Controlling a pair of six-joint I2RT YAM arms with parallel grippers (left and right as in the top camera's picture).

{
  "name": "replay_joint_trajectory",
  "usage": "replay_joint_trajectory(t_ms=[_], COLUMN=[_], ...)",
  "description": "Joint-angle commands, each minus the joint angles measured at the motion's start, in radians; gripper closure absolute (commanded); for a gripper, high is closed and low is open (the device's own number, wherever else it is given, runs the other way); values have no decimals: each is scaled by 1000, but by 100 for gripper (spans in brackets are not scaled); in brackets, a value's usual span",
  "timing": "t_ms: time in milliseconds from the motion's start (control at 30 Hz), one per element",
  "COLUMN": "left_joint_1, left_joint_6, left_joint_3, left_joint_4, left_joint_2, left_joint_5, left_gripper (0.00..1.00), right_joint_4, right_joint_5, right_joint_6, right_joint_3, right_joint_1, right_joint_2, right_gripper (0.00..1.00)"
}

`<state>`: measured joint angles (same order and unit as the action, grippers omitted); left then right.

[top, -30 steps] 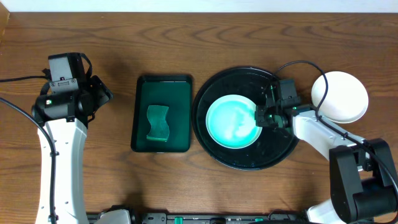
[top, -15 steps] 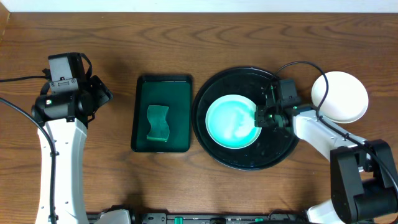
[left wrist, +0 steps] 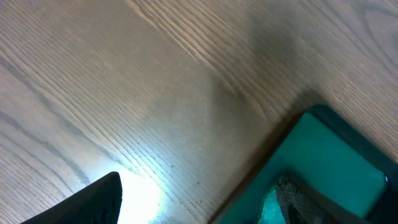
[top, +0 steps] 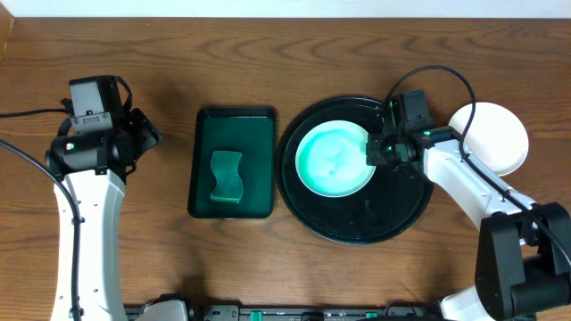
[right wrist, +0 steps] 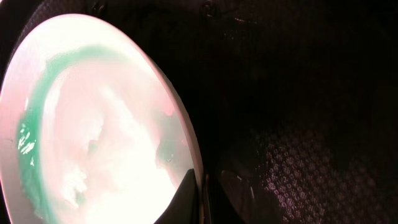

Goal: Clean dirty plates on tray and stack at the side
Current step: 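Lift the pale-green plate by its rim with right gripper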

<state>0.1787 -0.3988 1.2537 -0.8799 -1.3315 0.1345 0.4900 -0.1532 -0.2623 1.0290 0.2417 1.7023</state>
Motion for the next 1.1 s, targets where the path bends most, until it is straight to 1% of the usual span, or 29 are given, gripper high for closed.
replay_joint_trajectory(t_ms=[0, 200, 433, 633, 833, 967, 1067], left_joint_1=[4, 4, 4, 4, 4, 4, 4], left_joint_6=[-2, -2, -2, -2, -2, -2, -2], left_joint_3=[13, 13, 13, 13, 13, 13, 13], left_joint_4=[-3, -3, -3, -3, -3, -3, -3], left_joint_2=[6, 6, 6, 6, 6, 6, 6], left_joint_5=[9, 9, 9, 9, 9, 9, 9], left_gripper=[20, 20, 20, 20, 20, 20, 20], right_joint_4=[6, 33, 86, 148, 134, 72, 27], right_joint_5=[5, 2, 2, 7, 84, 179, 286], right_joint_6=[9, 9, 9, 5, -43, -72, -76], right_joint_3=[37, 68, 102, 177, 258, 263, 263], right_joint_1=[-7, -7, -5, 28, 122, 218, 305], right_joint_2=[-13, -40, -141, -179, -178, -175, -158], right_gripper=[99, 99, 99, 99, 99, 99, 99])
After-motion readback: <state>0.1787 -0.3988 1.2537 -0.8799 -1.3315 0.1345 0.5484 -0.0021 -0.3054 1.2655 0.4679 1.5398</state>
